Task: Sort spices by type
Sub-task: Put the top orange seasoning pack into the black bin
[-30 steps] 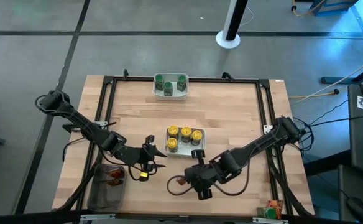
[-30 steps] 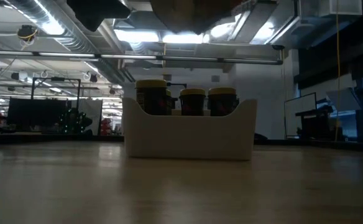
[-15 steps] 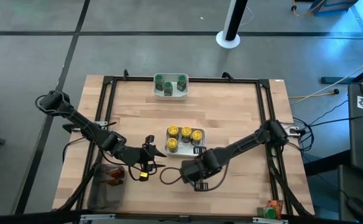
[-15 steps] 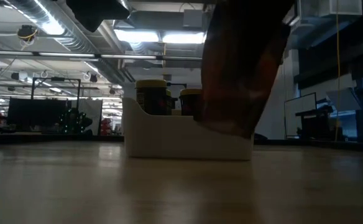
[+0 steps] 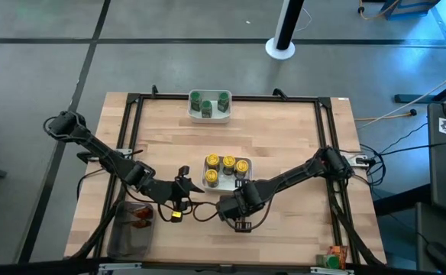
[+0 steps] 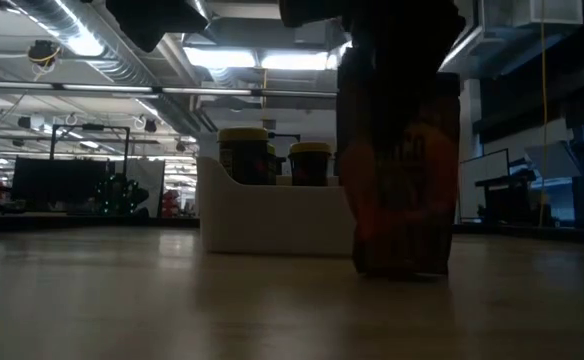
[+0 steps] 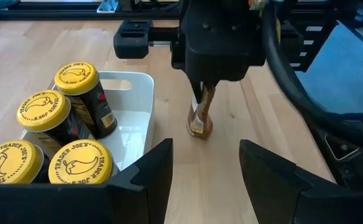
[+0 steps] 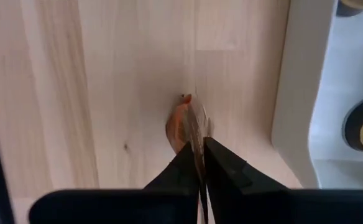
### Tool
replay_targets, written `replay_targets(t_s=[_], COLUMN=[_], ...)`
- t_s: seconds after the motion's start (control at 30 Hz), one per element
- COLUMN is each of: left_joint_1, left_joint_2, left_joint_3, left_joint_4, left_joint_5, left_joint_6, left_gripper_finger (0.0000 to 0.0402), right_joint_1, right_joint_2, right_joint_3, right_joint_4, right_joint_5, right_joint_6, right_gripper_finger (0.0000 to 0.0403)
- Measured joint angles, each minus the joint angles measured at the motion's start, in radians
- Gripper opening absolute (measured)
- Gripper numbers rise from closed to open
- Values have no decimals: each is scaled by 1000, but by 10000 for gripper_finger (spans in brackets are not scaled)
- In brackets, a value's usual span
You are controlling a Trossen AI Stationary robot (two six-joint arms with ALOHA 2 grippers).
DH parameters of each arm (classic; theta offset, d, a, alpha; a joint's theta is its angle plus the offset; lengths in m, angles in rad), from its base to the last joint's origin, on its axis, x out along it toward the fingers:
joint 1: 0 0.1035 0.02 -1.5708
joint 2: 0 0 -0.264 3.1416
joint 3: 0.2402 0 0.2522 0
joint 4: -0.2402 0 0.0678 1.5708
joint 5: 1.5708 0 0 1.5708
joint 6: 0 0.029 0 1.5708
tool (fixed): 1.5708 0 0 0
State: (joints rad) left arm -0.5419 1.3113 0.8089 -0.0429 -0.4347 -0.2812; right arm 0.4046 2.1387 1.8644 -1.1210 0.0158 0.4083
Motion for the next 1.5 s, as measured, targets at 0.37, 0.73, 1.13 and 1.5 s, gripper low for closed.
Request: replay_targets(t_s=[0.37,0.73,1.13,1.5], left_joint_1=[0,1,35,88], left_joint_2=[0,0,47,290], left_joint_3=[0,0,0,142], left_joint_4=[1,39,124,211], left_joint_5=[0,0,48,193], left_joint_6=[0,0,-31,23], left_gripper_finger=[169,169,169,241], right_joint_1=[0,32,214,369], right_joint_2=[2,-160,-284,-432], right_joint_3=[2,3,-3,-324], right_joint_4=[-5,-34,-157,-149], right_joint_5=[-28,-32,354,523], right_joint_6=[-47,4,106,465], right_gripper_finger=[93,219,230,230])
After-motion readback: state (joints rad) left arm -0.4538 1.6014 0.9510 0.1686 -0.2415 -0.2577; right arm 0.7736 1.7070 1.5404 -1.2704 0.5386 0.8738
